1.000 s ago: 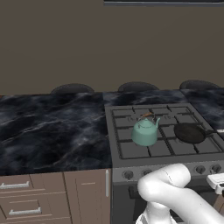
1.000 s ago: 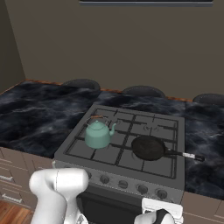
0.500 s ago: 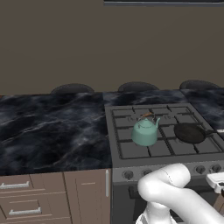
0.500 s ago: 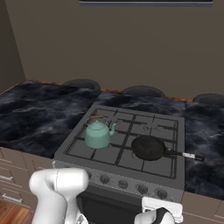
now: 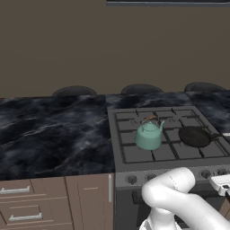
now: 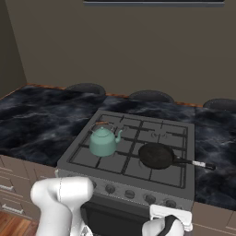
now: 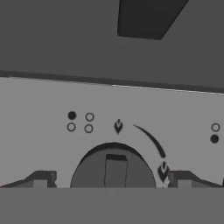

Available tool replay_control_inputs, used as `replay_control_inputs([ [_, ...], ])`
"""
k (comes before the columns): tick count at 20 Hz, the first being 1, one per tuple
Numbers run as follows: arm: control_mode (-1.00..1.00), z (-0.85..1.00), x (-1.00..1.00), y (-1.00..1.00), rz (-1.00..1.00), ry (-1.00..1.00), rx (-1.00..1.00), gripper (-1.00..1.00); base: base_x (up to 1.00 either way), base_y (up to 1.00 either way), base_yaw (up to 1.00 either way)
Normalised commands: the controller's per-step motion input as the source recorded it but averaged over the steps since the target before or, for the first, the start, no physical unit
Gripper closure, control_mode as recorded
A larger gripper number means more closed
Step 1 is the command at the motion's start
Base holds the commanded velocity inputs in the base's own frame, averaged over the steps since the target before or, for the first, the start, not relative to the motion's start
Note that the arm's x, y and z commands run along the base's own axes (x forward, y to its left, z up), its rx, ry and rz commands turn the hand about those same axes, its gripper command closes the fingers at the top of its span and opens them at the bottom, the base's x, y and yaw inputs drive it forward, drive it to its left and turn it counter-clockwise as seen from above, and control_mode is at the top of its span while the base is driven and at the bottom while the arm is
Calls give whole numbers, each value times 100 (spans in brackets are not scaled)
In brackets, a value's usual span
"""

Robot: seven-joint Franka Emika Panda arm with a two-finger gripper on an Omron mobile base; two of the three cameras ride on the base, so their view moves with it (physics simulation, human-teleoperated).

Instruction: Pick the pan from the cabinet and place it on the stove. Then turn on the stove burner for the pan.

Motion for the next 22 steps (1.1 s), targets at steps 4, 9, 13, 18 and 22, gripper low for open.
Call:
replay_control_inputs([
  [4,-100,-7,12,3,0,2,0,100,0,0,0],
  [9,-100,-6,10,3,0,2,0,100,0,0,0],
  [13,-100,-10,3,3,0,4,-1,100,0,0,0],
  [18,-100,-5,2,1,0,4,-6,100,0,0,0],
  [22,-100,-14,0,17,0,0,-11,100,0,0,0],
])
